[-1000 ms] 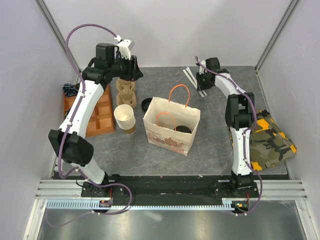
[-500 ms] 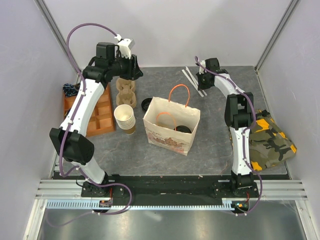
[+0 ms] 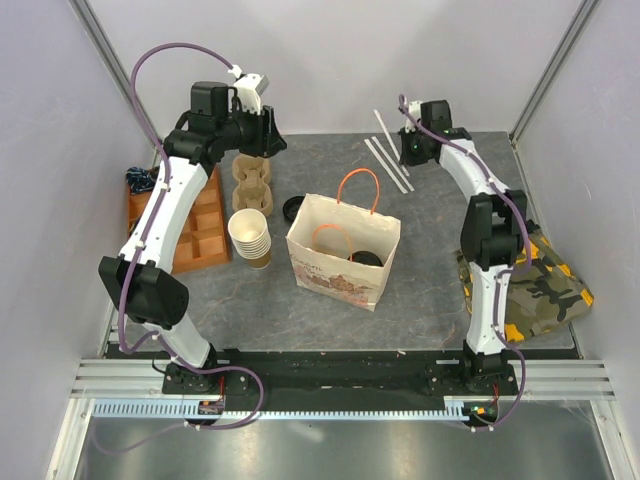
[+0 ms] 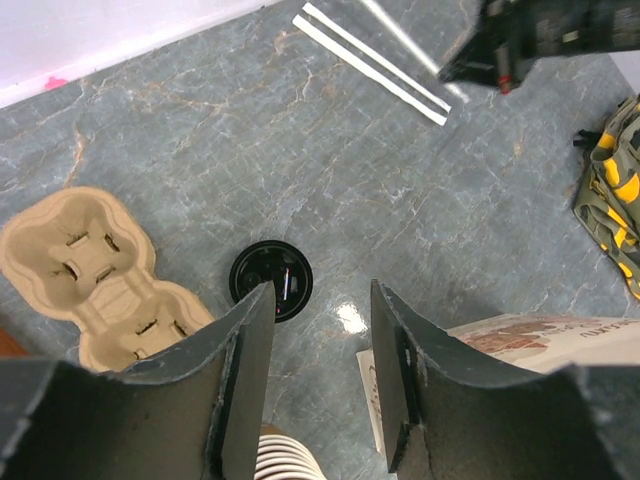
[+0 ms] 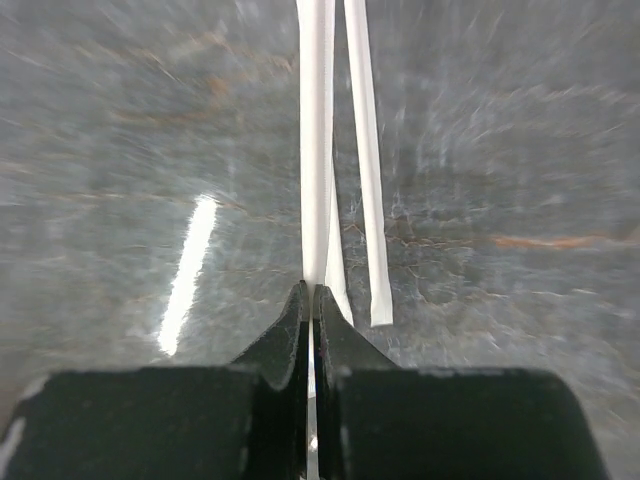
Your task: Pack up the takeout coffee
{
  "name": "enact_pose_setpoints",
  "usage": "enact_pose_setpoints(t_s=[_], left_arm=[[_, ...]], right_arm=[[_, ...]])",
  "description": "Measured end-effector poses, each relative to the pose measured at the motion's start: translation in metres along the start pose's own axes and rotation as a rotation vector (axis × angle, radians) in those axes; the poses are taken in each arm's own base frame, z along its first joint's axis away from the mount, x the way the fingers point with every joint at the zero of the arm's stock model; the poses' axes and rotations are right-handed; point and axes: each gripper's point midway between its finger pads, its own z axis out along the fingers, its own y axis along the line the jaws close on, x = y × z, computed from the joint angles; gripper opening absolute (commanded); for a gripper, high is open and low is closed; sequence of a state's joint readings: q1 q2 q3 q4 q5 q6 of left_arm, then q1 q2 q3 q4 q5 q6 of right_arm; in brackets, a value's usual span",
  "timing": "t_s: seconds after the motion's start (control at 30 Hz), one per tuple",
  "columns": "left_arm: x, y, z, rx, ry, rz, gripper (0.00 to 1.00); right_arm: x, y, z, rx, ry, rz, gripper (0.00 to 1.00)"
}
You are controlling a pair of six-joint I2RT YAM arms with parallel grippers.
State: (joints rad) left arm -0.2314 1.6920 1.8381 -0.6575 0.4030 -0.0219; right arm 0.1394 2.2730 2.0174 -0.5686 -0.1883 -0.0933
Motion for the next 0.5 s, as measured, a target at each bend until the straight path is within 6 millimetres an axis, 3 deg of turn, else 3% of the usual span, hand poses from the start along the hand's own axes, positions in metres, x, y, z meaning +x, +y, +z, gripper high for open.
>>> enact_pose_setpoints(t_s=[0.07, 0.17, 0.23, 0.3, 0.5], left_arm=[[-0.001, 0.000, 0.000, 0.000, -0.002, 0.000, 0.55], [-0.004, -0.001, -0.002, 0.004, -0.007, 0.001, 0.66], [-0.011, -0.004, -0.007, 0.021, -0.020, -0.003, 0.78], [-0.027, -0.009, -0.015, 0.047, -0.055, -0.006, 0.85], [-0.105, -0.045, -0.055, 0.257, -0.264, -0.031, 0.85]], right_arm=[[-0.018, 0.003, -0.022, 0.002, -0.047, -0.005, 0.00], [-0.045, 0.008, -0.059, -0.003, -0.127, -0.012, 0.00], [-0.064, 0.011, -0.087, -0.014, -0.188, -0.016, 0.00], [-0.080, 0.015, -0.114, -0.031, -0.246, -0.021, 0.00], [-0.135, 0.052, -0.222, -0.147, -0.491, -0.055, 0.00]])
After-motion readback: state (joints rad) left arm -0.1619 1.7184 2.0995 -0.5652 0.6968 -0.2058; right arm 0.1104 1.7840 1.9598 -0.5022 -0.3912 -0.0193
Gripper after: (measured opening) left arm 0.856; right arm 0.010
